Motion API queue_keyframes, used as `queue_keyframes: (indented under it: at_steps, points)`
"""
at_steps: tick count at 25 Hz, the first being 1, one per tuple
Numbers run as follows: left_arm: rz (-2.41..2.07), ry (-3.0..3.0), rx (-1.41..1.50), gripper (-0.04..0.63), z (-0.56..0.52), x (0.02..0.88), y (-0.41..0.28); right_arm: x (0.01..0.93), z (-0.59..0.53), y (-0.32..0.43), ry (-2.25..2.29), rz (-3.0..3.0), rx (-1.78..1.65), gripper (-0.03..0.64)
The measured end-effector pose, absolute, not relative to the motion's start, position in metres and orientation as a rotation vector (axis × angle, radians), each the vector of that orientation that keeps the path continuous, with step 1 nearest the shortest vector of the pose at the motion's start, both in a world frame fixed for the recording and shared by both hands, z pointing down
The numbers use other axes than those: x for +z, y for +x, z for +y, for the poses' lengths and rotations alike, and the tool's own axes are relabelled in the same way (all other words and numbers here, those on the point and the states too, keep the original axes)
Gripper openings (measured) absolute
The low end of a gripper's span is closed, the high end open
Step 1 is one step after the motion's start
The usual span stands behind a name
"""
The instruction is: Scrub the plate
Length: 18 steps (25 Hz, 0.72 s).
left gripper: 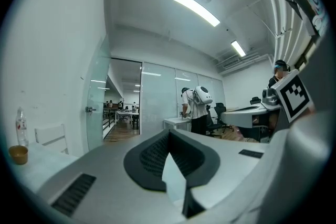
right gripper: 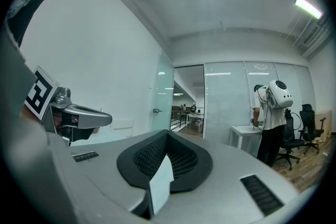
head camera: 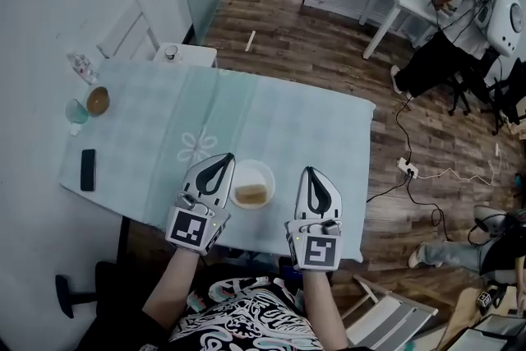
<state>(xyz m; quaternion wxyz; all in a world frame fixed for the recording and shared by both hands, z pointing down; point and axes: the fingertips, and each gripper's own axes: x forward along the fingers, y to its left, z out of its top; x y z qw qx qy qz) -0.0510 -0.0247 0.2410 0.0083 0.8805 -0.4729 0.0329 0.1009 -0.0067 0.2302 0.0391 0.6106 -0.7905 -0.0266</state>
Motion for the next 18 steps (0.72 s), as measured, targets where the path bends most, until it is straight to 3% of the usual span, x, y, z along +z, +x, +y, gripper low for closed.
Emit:
queue_keyframes:
  at_steps: [18]
  points:
    - [-1.482,2.741,0.067,0.028,-0.034,0.237,-0.054,0.236,-0.013,0.108,1.851,-2.450,-0.074,-0.009]
